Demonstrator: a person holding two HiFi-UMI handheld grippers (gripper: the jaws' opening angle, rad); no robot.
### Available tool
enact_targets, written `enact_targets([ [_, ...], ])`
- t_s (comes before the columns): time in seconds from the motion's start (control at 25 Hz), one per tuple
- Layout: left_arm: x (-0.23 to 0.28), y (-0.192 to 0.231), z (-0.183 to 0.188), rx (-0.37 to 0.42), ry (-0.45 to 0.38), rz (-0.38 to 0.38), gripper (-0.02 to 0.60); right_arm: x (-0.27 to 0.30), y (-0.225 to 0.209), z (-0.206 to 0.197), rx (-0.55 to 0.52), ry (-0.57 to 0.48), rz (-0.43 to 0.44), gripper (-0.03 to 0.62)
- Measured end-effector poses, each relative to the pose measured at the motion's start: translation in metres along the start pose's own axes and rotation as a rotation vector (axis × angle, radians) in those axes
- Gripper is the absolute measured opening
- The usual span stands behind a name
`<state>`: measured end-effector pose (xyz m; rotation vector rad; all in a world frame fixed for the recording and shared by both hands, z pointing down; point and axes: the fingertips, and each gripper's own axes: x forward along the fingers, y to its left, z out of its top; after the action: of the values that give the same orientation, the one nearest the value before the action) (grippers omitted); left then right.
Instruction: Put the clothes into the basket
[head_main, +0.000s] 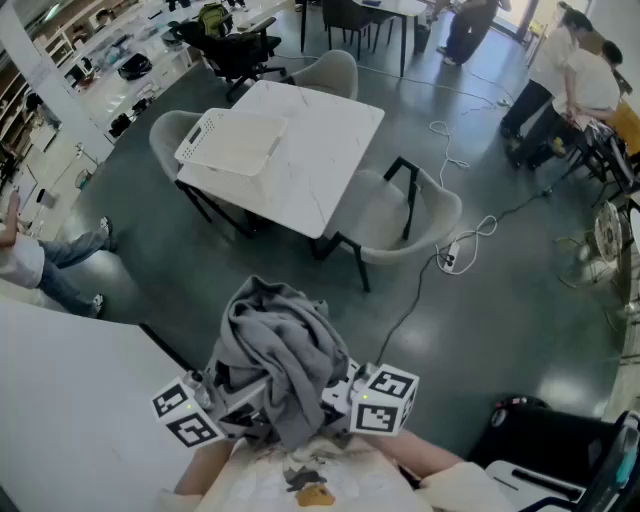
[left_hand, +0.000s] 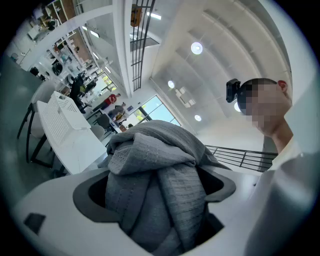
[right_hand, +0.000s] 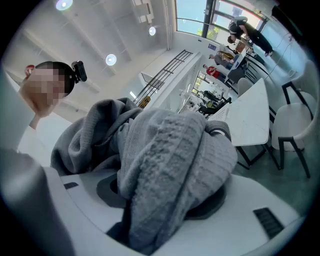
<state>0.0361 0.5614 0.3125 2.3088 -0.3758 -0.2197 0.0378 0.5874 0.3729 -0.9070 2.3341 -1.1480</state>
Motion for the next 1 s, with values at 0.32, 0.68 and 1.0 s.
enact_targets([
  [0.32, -0.001, -0.001, 0.007, -0.006, 0.013, -0.006, 0.492, 0.005, 0.004, 0.003, 0.007, -0.011, -0.010, 0.239],
  [0.68, -0.001, 0.016, 0.004, -0.039, 0.032, 0.013, 0.492, 0.011, -0.008, -0.003, 0.057, -0.003, -0.027, 0.239],
  [1.0, -0.008, 0.049, 0.020, -0.096, 0.046, 0.038, 0.492, 0.042, -0.022, -0.006, 0.114, 0.020, -0.059, 0.241],
])
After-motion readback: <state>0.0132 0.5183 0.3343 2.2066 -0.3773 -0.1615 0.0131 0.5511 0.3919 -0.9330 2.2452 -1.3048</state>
